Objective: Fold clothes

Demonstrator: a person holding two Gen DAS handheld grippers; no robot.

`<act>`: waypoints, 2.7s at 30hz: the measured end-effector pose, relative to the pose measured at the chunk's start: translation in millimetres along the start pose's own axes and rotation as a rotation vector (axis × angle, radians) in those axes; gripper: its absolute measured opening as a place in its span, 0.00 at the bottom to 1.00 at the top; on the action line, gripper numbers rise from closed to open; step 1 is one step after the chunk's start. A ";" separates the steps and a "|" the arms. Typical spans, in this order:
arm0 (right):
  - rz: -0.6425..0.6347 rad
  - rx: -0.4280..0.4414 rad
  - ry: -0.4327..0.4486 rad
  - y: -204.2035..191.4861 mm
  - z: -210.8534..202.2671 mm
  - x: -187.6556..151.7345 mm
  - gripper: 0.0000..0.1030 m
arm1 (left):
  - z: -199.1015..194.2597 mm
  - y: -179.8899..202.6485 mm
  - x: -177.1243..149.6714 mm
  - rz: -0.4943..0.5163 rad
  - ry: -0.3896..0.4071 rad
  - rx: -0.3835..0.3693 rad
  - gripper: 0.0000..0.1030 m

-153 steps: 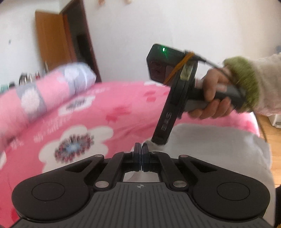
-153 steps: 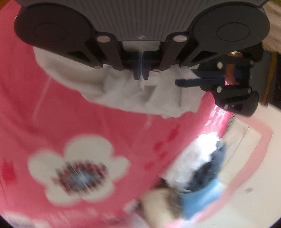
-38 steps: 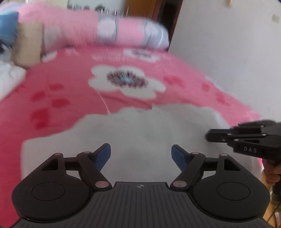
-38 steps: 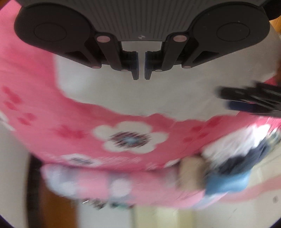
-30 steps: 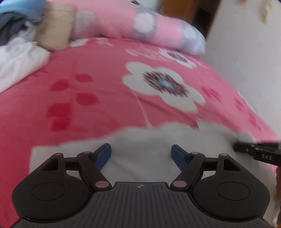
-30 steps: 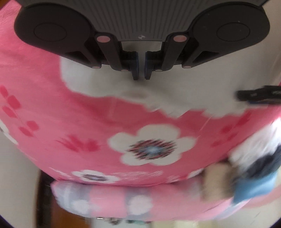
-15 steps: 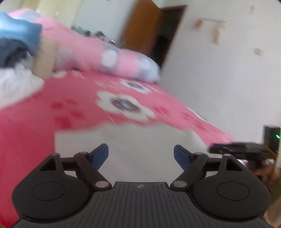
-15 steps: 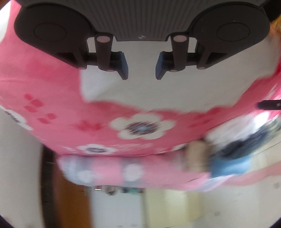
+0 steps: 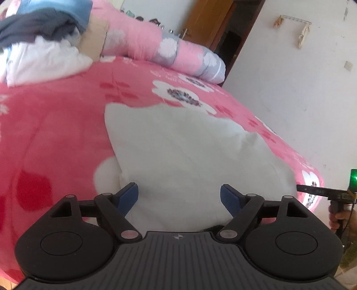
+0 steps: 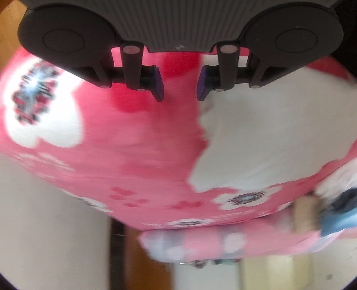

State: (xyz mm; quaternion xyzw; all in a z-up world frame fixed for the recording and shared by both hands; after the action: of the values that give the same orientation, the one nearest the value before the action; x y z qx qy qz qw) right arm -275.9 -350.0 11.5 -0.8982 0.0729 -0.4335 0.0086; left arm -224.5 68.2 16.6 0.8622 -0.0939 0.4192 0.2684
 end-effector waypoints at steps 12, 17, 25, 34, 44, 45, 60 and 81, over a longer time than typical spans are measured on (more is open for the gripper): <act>-0.039 0.068 0.015 -35.8 -14.8 -5.4 0.33 | -1.2 -19.6 2.8 -0.098 0.017 0.075 0.80; -0.036 -0.014 0.064 -35.1 -37.7 8.0 0.33 | -9.1 -35.8 7.6 -0.178 -0.024 0.126 0.80; -0.168 0.020 0.077 -96.6 -33.9 14.9 0.35 | 1.3 -28.0 16.3 -0.151 -0.096 0.200 0.80; -0.309 0.071 0.056 -168.4 -19.7 12.6 0.44 | 21.0 -14.9 28.2 -0.038 -0.163 0.278 0.81; -0.347 0.108 -0.010 -214.6 11.0 14.5 0.44 | 34.3 5.0 31.5 0.097 -0.121 0.314 0.81; -0.328 0.105 -0.027 -212.2 17.4 15.0 0.44 | 34.8 5.3 31.3 0.099 -0.121 0.313 0.81; -0.124 -0.036 -0.105 -190.2 77.3 44.6 0.64 | 30.7 -4.8 22.4 0.029 -0.135 0.282 0.81; -0.101 -0.055 -0.081 -181.4 87.9 29.2 0.77 | 16.5 -15.1 -3.8 0.021 -0.207 0.348 0.83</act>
State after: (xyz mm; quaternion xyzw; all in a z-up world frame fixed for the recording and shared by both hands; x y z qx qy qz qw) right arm -167.0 -178.8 -6.4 -0.9174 0.0389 -0.3945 -0.0349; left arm -210.0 71.8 -0.5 0.9330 -0.0563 0.3412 0.0998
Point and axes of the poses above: each gripper's, at about its wrist camera, not at the fingertips, and z roughly the way its jaws point, y to its right, x to its top, the point moved 5 cm from there along z, roughly the way its jaws point, and after that the axes turned 1 degree about -x, right-handed, at the moved point
